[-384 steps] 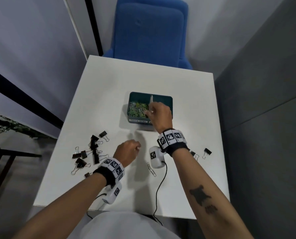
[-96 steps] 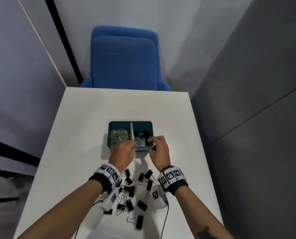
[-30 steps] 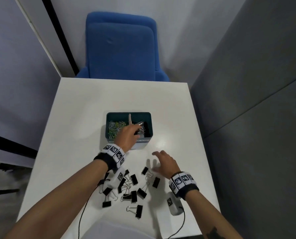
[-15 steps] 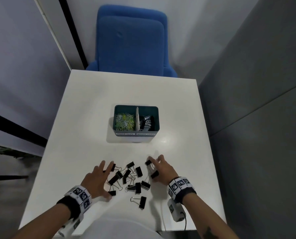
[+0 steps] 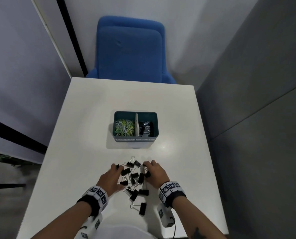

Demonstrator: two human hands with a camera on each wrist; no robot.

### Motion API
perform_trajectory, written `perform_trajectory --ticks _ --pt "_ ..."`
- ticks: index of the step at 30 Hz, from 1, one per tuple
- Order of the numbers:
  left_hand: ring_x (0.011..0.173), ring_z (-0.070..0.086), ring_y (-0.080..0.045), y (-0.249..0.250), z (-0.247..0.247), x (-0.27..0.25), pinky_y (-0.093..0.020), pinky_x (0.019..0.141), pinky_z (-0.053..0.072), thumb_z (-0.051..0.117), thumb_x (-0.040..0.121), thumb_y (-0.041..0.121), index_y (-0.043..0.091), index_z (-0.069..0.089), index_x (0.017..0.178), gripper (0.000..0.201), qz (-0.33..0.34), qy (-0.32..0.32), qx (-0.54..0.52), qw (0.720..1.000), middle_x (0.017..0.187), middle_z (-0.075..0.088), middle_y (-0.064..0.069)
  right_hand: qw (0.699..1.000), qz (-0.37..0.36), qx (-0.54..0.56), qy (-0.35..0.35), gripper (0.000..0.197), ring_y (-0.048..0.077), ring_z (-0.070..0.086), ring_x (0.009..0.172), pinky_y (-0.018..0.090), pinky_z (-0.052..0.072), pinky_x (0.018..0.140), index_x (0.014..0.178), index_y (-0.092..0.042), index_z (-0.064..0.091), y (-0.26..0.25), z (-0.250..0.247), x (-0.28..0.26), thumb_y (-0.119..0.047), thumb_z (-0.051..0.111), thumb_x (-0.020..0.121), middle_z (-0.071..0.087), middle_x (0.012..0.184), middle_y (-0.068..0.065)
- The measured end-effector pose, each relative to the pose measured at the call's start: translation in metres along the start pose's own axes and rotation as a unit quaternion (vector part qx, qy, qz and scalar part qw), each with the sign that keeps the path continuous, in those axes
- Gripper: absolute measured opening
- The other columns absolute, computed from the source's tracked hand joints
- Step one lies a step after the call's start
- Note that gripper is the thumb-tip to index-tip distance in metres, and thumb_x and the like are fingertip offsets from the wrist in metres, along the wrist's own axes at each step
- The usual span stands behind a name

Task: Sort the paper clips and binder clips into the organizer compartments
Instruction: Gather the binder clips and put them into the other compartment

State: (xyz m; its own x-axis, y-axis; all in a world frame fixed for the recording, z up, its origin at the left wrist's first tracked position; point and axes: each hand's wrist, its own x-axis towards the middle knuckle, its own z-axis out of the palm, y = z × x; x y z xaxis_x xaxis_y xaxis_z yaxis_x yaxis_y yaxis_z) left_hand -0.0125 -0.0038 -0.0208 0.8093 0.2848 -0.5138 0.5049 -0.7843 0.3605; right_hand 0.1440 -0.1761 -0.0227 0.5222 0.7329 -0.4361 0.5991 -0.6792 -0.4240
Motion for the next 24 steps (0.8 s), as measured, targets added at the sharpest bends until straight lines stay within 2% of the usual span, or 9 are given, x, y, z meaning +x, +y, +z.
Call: perform_trajectory --ticks 4,7,10,14,17,20,22,24 --pt "0.086 0.058 -0.024 0.004 0.001 0.007 -0.03 0.065 0.037 0.068 0.08 0.037 0.018 0.038 0.126 0.058 -0.017 0.006 -0.015 1.0 0.118 0.046 -0.001 1.0 0.009 -0.011 0.021 0.03 0.029 0.057 0.094 0.029 0.04 0.068 0.111 -0.015 0.059 0.007 -0.003 -0.006 -0.024 0.066 0.083 0.055 0.109 0.006" --pt "0.087 0.061 -0.028 0.002 0.006 0.009 -0.031 0.064 0.038 0.065 0.083 0.035 0.013 0.048 0.118 0.044 -0.015 0.034 -0.012 0.999 0.119 0.05 -0.005 0.998 0.012 -0.001 0.054 0.028 0.024 0.058 0.089 0.027 0.038 0.065 0.109 -0.017 0.06 0.009 -0.016 -0.013 -0.029 0.065 0.084 0.055 0.106 0.002" --pt "0.083 0.063 -0.032 0.002 0.008 0.011 -0.032 0.062 0.041 0.068 0.079 0.029 0.011 0.055 0.111 0.04 -0.014 0.038 -0.012 0.999 0.116 0.054 -0.007 0.994 0.002 0.008 0.109 0.026 0.018 0.057 0.087 0.026 0.038 0.064 0.105 -0.02 0.061 0.002 -0.047 -0.012 -0.031 0.064 0.082 0.056 0.103 -0.002" --pt "0.074 0.062 -0.035 0.005 0.002 0.01 -0.032 0.058 0.039 0.059 0.08 0.016 0.013 0.058 0.102 0.022 -0.009 0.049 -0.023 0.999 0.102 0.056 -0.008 0.977 0.004 0.046 0.207 0.026 0.016 0.059 0.083 0.027 0.046 0.065 0.105 -0.019 0.062 -0.01 -0.102 0.013 -0.027 0.064 0.081 0.058 0.102 -0.003" --pt "0.076 0.061 -0.032 0.004 -0.003 0.009 -0.032 0.058 0.038 0.054 0.079 0.016 0.017 0.054 0.094 0.015 -0.011 0.041 -0.032 0.999 0.09 0.052 -0.001 0.965 0.003 0.083 0.25 0.026 0.019 0.062 0.083 0.03 0.05 0.067 0.105 -0.019 0.06 -0.016 -0.13 0.039 -0.027 0.068 0.081 0.06 0.103 -0.001" --pt "0.074 0.06 -0.026 0.008 -0.013 0.005 -0.032 0.06 0.041 0.057 0.075 0.024 0.021 0.049 0.089 0.016 -0.011 0.05 -0.046 0.998 0.087 0.051 0.006 0.968 0.014 0.086 0.236 0.041 0.023 0.061 0.092 0.033 0.048 0.074 0.118 -0.02 0.057 -0.02 -0.144 0.055 -0.032 0.071 0.082 0.061 0.11 0.003" --pt "0.07 0.057 -0.02 0.019 -0.03 0.006 -0.03 0.058 0.039 0.059 0.077 0.027 0.024 0.048 0.088 0.016 0.009 0.076 -0.052 0.996 0.086 0.053 0.008 0.967 0.034 0.09 0.237 0.044 0.024 0.057 0.098 0.033 0.045 0.076 0.122 -0.019 0.055 -0.018 -0.141 0.055 -0.034 0.069 0.084 0.059 0.113 0.004" --pt "0.063 0.053 -0.013 0.037 -0.056 0.013 -0.023 0.053 0.036 0.06 0.083 0.027 0.025 0.045 0.085 0.016 0.036 0.12 -0.059 0.99 0.082 0.052 0.009 0.963 0.047 0.103 0.247 0.039 0.023 0.055 0.1 0.03 0.041 0.074 0.121 -0.018 0.054 -0.012 -0.127 0.048 -0.033 0.064 0.087 0.059 0.113 0.004"
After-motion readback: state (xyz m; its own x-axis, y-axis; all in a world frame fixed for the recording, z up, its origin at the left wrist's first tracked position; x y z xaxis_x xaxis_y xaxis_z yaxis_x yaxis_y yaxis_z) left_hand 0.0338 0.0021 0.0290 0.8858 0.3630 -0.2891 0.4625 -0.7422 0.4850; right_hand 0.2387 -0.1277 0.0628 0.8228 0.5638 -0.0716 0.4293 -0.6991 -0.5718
